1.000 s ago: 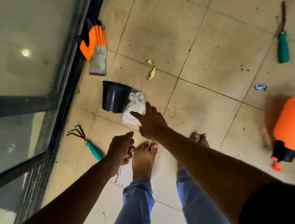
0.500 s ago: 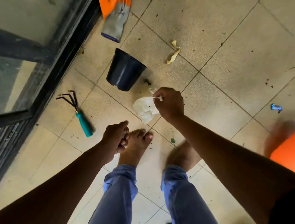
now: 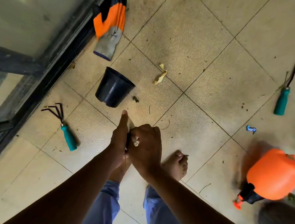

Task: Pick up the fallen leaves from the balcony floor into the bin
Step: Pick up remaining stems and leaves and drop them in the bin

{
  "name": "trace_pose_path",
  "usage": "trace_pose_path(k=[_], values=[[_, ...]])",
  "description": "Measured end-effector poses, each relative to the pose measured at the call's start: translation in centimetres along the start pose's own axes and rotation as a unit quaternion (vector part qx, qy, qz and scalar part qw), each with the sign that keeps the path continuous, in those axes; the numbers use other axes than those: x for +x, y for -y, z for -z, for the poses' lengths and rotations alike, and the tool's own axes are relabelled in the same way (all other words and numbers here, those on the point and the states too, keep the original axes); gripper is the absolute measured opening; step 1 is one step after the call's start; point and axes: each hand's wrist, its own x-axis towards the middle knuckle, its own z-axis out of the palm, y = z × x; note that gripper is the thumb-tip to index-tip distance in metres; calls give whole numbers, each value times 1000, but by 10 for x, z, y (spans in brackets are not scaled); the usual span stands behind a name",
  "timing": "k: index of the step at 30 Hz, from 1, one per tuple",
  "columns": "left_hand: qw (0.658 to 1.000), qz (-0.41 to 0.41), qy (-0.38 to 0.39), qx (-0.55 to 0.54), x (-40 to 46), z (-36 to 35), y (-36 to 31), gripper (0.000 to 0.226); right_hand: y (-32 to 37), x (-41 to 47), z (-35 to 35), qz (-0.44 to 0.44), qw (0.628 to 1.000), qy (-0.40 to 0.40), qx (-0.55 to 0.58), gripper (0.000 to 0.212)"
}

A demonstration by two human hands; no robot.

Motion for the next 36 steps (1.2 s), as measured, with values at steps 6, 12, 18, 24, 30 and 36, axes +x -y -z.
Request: trace_pose_path(k=[6,12,18,24,30,36], values=[[991,11,-105,83,23,22,10,39,-29,54,25,-24,989,75,122,14],[989,-4,-81,124,26,33,15,37,-76,168,33,11,990,-65,-121,53],[986,-49,-62,149,29,39,20,11,-83,236,25,97,950,23,-295,73],[989,-50,-47,131,34,37,27,32,-94,237,7,96,950,7,-296,32],[991,-5,-99,93,26,16,24,46,-86,194,12,-33,998,-1,-62,14],[997,40,-58,43,7,-9,10,58,-34,85,42,-89,967,130,199,15]])
